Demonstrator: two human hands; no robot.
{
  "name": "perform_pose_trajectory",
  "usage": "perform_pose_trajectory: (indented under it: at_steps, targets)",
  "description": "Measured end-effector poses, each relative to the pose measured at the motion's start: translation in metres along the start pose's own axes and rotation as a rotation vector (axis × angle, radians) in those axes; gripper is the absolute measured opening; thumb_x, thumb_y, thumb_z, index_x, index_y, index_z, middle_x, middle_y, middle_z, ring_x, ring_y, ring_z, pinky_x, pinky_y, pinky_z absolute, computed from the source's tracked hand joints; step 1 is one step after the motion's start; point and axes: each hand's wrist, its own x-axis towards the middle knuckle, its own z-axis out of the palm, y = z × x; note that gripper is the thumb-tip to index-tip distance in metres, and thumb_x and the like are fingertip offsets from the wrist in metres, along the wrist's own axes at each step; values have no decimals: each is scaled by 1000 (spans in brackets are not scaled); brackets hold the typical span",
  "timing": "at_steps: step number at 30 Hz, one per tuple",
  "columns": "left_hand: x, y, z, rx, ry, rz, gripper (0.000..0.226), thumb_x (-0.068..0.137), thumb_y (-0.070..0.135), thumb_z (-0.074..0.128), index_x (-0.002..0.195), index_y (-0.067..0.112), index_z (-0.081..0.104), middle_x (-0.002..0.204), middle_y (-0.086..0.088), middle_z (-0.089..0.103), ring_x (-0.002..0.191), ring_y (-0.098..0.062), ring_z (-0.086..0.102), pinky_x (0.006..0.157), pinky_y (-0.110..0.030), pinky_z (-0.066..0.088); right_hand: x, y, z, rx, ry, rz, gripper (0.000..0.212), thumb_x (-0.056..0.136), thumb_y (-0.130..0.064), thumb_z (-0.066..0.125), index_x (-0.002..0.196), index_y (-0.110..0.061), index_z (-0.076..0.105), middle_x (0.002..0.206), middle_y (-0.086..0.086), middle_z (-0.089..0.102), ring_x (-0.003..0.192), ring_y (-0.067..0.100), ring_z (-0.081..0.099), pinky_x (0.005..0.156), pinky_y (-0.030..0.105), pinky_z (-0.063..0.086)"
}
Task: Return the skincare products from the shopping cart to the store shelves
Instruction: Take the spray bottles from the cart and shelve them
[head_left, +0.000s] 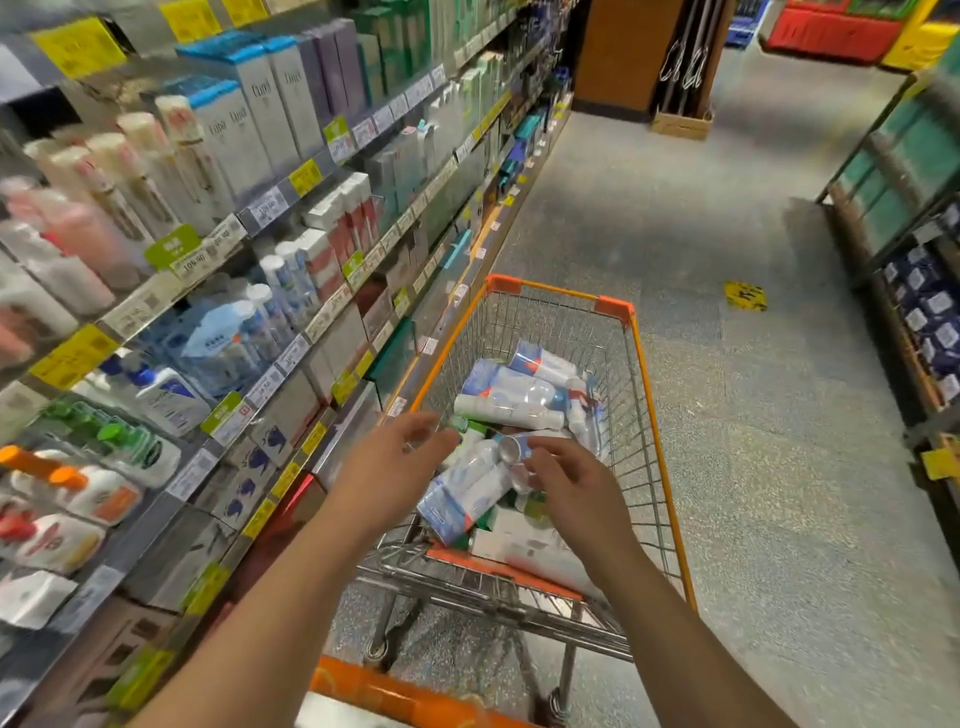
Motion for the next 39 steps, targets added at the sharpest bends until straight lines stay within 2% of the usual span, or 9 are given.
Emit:
perform_pose_trajectory:
  at_steps: [4,8,11,15,20,29,33,36,39]
  targets:
    - [15,-8,-1,-34,-46,-11,44,96,52,63,135,33,62,119,16,60,106,-5,57,91,-33,44,4,6,8,53,46,99,15,101,-31,64,102,-42,74,101,-11,77,95,9,74,87,43,62]
    - [33,-15,-5,-60,-124,-9,45,94,54,63,135,35,62,122,16,62,111,-7,58,91,-31,43,6,7,14,144,125,217,13,100,-32,63,100,-38,75,95,-4,79,92,19,76,83,52,61]
    - [47,-20,-10,-67,-198,-9,46,94,56,63,136,37,61,121,17,62,107,-3,58,87,-29,43,8,8,20,253,172,294,16,102,-32,62,111,-27,74,99,5,79,93,25,77,76,49,63]
    - [64,-23,-12,-66,-242,-5,46,94,55,63,135,35,61,122,14,62,101,1,56,79,-23,42,12,19,25,355,196,365,25,99,-39,67,118,-24,71,99,6,80,96,26,77,79,54,64]
    - [80,-18,4,-43,-301,-18,45,95,54,63,134,33,61,120,13,60,111,-11,59,95,-34,46,19,37,17,430,226,431,38,94,-46,73,128,-29,67,97,4,80,95,25,78,78,52,64]
    - [123,-12,66,87,-329,-67,40,97,50,60,132,30,64,121,10,63,110,-12,57,91,-31,41,76,96,-12,622,274,679,30,95,-34,70,118,-15,71,91,10,76,82,29,74,71,45,62]
    - [146,-14,97,148,-331,-108,38,98,51,59,131,33,64,120,10,63,107,-11,59,95,-32,46,118,129,-19,656,284,762,26,97,-32,67,115,-15,69,99,11,71,84,27,71,77,45,59]
    - [164,-19,119,162,-342,-129,29,98,51,59,123,37,65,115,14,62,89,7,55,78,-24,45,152,152,-19,676,284,768,15,93,-30,67,100,-17,69,81,5,68,70,22,64,69,37,56]
    - [178,-22,137,164,-355,-180,6,100,49,57,103,45,61,101,26,56,85,8,52,72,-21,43,181,174,-17,715,305,746,9,93,-28,65,93,-19,67,74,3,64,61,20,59,62,32,49]
